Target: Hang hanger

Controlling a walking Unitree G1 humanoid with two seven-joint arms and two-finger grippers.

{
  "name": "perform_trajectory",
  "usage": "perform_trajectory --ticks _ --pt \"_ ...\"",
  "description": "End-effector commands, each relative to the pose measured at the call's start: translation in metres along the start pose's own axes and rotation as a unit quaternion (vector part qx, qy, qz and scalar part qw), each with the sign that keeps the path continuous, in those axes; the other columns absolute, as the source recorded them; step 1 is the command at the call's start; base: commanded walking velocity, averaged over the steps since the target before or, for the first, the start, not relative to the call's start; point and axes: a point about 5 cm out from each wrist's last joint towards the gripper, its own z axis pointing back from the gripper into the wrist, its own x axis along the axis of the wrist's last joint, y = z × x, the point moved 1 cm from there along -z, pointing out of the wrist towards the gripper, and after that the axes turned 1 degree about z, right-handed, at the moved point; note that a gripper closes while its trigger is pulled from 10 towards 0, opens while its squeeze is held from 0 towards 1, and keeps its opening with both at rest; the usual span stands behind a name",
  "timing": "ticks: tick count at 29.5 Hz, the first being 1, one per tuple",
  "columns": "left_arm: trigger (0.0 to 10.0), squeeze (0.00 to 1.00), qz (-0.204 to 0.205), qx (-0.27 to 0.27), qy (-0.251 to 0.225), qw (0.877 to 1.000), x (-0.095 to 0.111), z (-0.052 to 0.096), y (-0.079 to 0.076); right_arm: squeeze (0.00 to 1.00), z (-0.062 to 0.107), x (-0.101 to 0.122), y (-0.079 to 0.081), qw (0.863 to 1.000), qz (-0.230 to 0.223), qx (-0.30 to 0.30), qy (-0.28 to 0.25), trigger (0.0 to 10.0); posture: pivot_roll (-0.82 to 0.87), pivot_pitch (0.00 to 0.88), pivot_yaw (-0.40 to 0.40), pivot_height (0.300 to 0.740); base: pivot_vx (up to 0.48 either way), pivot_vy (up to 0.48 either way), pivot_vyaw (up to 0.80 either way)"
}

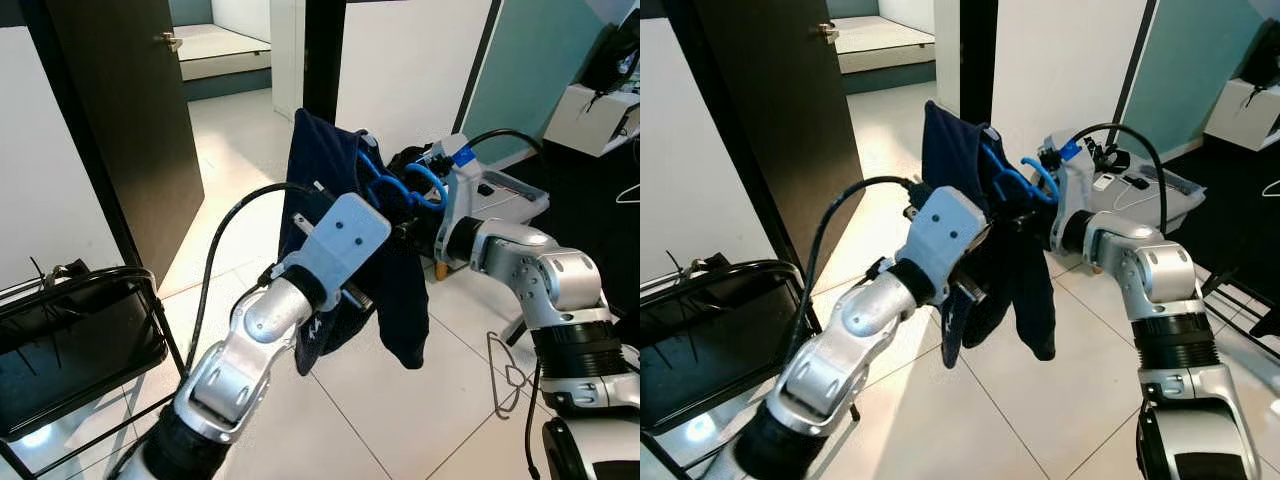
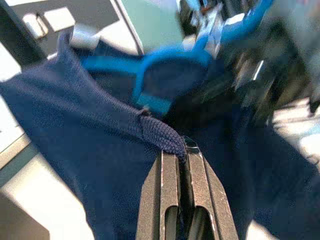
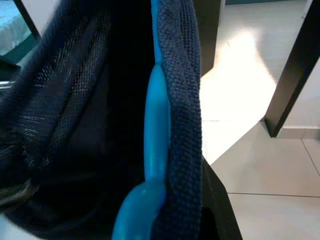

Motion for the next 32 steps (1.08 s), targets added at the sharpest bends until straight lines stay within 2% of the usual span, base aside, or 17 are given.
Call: perform_trajectory --ticks 1,2,5,8,12,14,15,16,17,19,22,23,27,28,29,31,32 --pt "0.0 0.00 -0.028 0.032 0.035 0.998 -0.017 0.009 0.018 0.00 0.004 0.013 -0.004 1.000 0.004 -0.008 -0.018 0.0 -0.03 0.000 -0.031 0.740 0.000 0.000 0.00" --pt "0.0 0.00 -0.048 0.089 0.064 0.993 -0.028 0.017 0.041 0.00 0.006 0.014 -0.004 1.000 0.004 -0.001 -0.018 0.0 -0.03 0.000 -0.031 0.740 0.000 0.000 0.00" --pt "0.0 0.00 -0.061 0.139 0.084 0.985 -0.035 0.025 0.061 0.00 0.008 0.015 -0.003 1.000 0.007 0.007 -0.018 0.0 -0.03 0.000 -0.031 0.740 0.000 0.000 0.00" --pt "0.0 0.00 -0.107 0.236 0.117 0.959 -0.042 0.048 0.108 0.00 0.012 0.016 0.002 0.999 0.011 0.033 -0.019 0.0 -0.03 0.000 -0.032 0.740 0.000 0.000 0.00" --pt "0.0 0.00 -0.133 0.272 0.123 0.945 -0.039 0.061 0.130 0.00 0.013 0.015 0.004 0.999 0.013 0.046 -0.015 0.0 -0.03 0.000 -0.034 0.740 0.000 0.000 0.00" --pt "1.0 0.00 -0.136 0.271 0.118 0.946 -0.038 0.061 0.130 0.00 0.013 0.015 0.004 0.999 0.015 0.050 -0.012 0.0 -0.03 0.000 -0.034 0.740 0.000 0.000 0.00" --pt "1.0 0.00 -0.136 0.268 0.114 0.947 -0.037 0.061 0.129 0.00 0.013 0.014 0.005 0.998 0.017 0.052 -0.009 0.0 -0.03 0.000 -0.034 0.740 0.000 0.000 0.00" --pt "3.3 0.00 -0.130 0.251 0.096 0.954 -0.033 0.055 0.121 0.00 0.012 0.014 0.005 0.998 0.018 0.053 -0.008 0.0 -0.03 0.000 -0.035 0.740 0.000 0.000 0.00" --pt "3.3 0.00 -0.130 0.251 0.096 0.954 -0.033 0.055 0.121 0.00 0.012 0.014 0.005 0.998 0.018 0.053 -0.008 0.0 -0.03 0.000 -0.035 0.740 0.000 0.000 0.00" --pt "7.4 0.00 -0.087 0.182 0.040 0.979 -0.021 0.036 0.087 0.00 0.011 0.013 0.005 0.999 0.017 0.049 -0.010 0.0 -0.03 0.000 -0.035 0.740 0.000 0.000 0.00" --pt "7.4 0.00 -0.052 0.150 0.008 0.987 -0.013 0.028 0.069 0.00 0.010 0.013 0.004 0.999 0.017 0.047 -0.011 0.0 -0.03 0.000 -0.036 0.740 0.000 0.000 0.00" --pt "10.0 0.00 0.001 0.073 -0.028 0.997 -0.001 0.017 0.038 0.00 0.008 0.012 0.005 0.999 0.018 0.046 -0.010 0.0 -0.03 0.000 -0.038 0.740 0.000 0.000 0.00" --pt "10.0 0.00 0.032 0.003 -0.058 0.998 0.010 0.012 0.012 0.00 0.007 0.012 0.005 0.999 0.020 0.044 -0.009 0.0 -0.03 0.000 -0.038 0.740 0.000 0.000 0.00" --pt "10.0 0.15 0.059 -0.022 -0.068 0.996 0.014 0.011 0.000 0.00 0.007 0.011 0.005 0.999 0.020 0.043 -0.008 0.0 -0.03 0.000 -0.037 0.740 0.000 0.000 0.00" --pt "10.0 0.52 0.078 -0.039 -0.075 0.993 0.018 0.011 -0.008 0.00 0.006 0.011 0.005 0.999 0.021 0.043 -0.008 0.0 -0.03 0.000 -0.035 0.740 0.000 0.000 0.00" --pt "10.0 0.52 0.078 -0.039 -0.075 0.993 0.018 0.011 -0.008 0.00 0.006 0.011 0.005 0.999 0.021 0.043 -0.008 0.0 -0.03 0.000 -0.035 0.740 0.000 0.000 0.00" --pt "10.0 1.00 0.096 -0.065 -0.077 0.990 0.019 0.012 -0.017 0.00 0.006 0.010 0.006 0.999 0.022 0.043 -0.008 0.0 -0.03 0.000 -0.032 0.740 0.000 0.000 0.00"
